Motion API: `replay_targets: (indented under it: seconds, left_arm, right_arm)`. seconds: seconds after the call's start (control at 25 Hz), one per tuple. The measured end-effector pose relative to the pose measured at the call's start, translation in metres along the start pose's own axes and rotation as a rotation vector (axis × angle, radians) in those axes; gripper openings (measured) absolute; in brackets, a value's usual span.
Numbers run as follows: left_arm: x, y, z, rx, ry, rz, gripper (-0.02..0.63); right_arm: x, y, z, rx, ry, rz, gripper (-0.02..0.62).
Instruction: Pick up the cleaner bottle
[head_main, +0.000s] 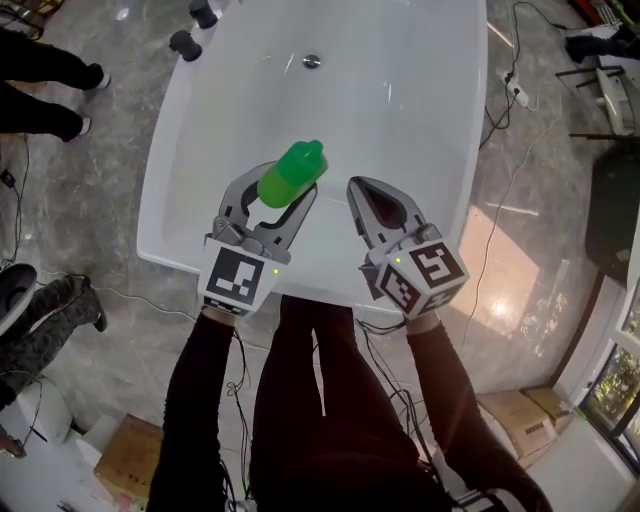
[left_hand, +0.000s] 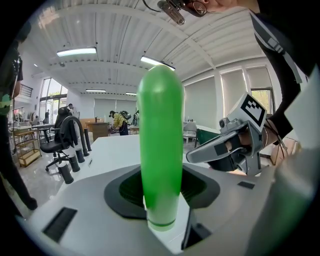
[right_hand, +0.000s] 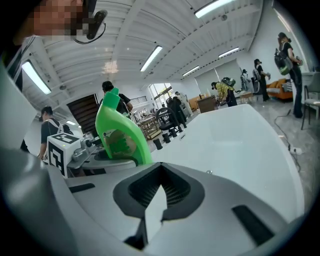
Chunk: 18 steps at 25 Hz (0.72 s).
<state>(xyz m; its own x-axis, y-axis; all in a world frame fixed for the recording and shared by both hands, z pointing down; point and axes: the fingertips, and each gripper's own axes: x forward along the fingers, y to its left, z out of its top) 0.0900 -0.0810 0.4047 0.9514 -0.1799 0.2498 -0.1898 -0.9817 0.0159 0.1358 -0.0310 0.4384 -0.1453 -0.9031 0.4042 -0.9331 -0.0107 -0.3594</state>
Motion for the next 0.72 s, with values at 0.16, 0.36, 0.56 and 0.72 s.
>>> replay_targets:
  seconds: [0.16, 0.36, 0.56, 0.72]
  left_arm:
    - [-0.0017, -0.0026, -0.0023, -0.009, 0.01, 0.005, 0.19]
    - [-0.0022, -0.0035, -0.0025, -0.011, 0.011, 0.014, 0.19]
    - [-0.0049, -0.0068, -0.0037, -0.017, 0.007, 0.02, 0.19]
    - [-0.0063, -0.0081, -0.0048, -0.019, 0.011, 0.023, 0.19]
  right_arm:
    - [-0.0034, -0.003, -0.0019, -0.005, -0.005, -0.014, 0.0]
    - [-0.0066, -0.004, -0.0022, -0.039, 0.012, -0.043, 0.0]
    - [-0.0087, -0.0008, -0.003, -0.047, 0.0, -0.035, 0.0]
    - [-0.0092, -0.0005, -0.003, -0.044, 0.009, -0.038, 0.001]
